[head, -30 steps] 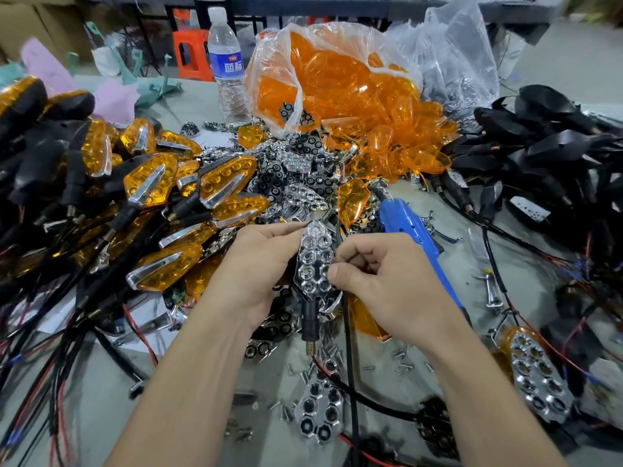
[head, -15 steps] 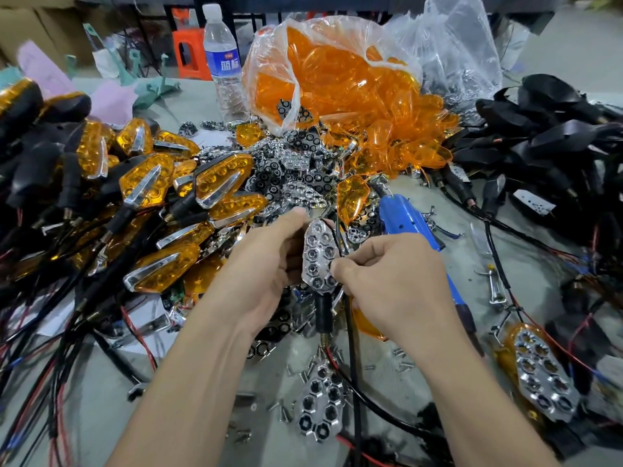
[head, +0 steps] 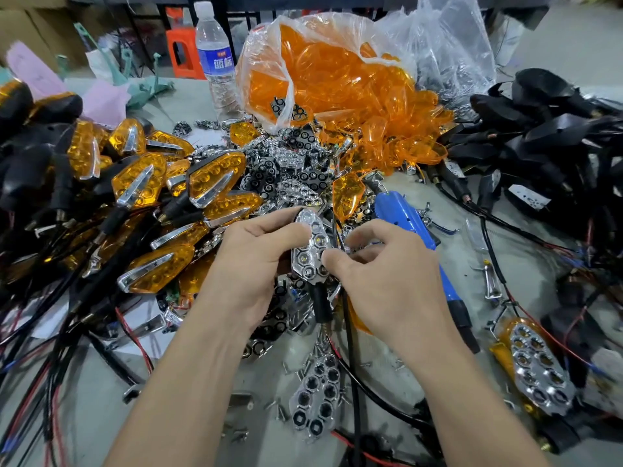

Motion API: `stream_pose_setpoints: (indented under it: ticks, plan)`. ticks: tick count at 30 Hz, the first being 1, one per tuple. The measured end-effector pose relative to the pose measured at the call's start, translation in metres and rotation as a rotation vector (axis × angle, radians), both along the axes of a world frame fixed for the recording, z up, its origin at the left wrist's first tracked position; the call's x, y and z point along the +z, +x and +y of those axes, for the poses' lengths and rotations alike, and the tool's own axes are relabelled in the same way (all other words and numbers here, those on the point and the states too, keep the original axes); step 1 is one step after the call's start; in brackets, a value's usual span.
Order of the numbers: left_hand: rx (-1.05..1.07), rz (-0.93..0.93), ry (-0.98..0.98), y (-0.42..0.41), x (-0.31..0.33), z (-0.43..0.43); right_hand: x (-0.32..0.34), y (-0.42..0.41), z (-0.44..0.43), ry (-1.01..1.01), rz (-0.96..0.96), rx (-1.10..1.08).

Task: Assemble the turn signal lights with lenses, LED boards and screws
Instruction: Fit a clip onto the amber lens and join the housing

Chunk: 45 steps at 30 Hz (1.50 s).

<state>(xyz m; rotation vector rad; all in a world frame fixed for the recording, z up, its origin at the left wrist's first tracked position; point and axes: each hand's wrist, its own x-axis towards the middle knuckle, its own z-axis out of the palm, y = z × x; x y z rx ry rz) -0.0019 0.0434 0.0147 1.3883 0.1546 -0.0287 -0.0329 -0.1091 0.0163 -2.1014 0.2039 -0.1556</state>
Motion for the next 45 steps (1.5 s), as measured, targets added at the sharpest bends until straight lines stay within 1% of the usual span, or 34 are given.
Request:
stream_pose_setpoints:
  ticks: [3, 7, 9, 17, 22, 26, 31, 34, 36, 39, 41, 45]
  plan:
    - [-0.046, -0.06, -0.04, 0.0, -0.002, 0.002, 0.001, -0.002, 0.007, 0.152, 0.019, 0.103]
    - [-0.252, -0.117, -0.036, -0.002, -0.003, 0.009, 0.005, -0.004, 0.01, 0.203, -0.073, 0.093]
    - [-0.309, -0.127, -0.037, -0.003, -0.002, 0.008, 0.007, -0.005, 0.008, 0.218, -0.103, 0.07]
    - [-0.185, -0.175, -0.08, -0.006, 0.0, 0.003, 0.002, -0.004, 0.01, 0.249, -0.102, 0.081]
    - [-0.24, -0.158, -0.087, -0.01, 0.005, -0.001, 0.002, -0.002, 0.009, 0.215, -0.203, 0.032]
    - [-0.239, -0.122, -0.132, -0.012, 0.008, -0.004, 0.002, -0.003, 0.007, 0.214, -0.209, 0.023]
    - [-0.098, -0.145, -0.061, -0.009, 0.005, -0.011, -0.003, -0.002, 0.006, 0.208, -0.186, 0.015]
    - [-0.054, -0.16, -0.042, -0.01, 0.002, -0.011, 0.002, -0.005, 0.009, 0.145, -0.158, 0.076]
    - [-0.059, -0.159, -0.028, -0.011, 0.002, -0.01, 0.003, -0.006, 0.009, 0.131, -0.151, 0.125]
    - [-0.108, -0.16, -0.016, -0.011, 0.003, -0.01, 0.003, -0.005, 0.008, 0.136, -0.177, 0.087]
    - [-0.151, -0.163, -0.006, -0.011, 0.004, -0.009, 0.004, -0.004, 0.006, 0.181, -0.192, 0.058]
    - [-0.195, -0.171, -0.028, -0.012, 0.005, -0.01, 0.006, -0.003, 0.001, 0.24, -0.155, 0.093]
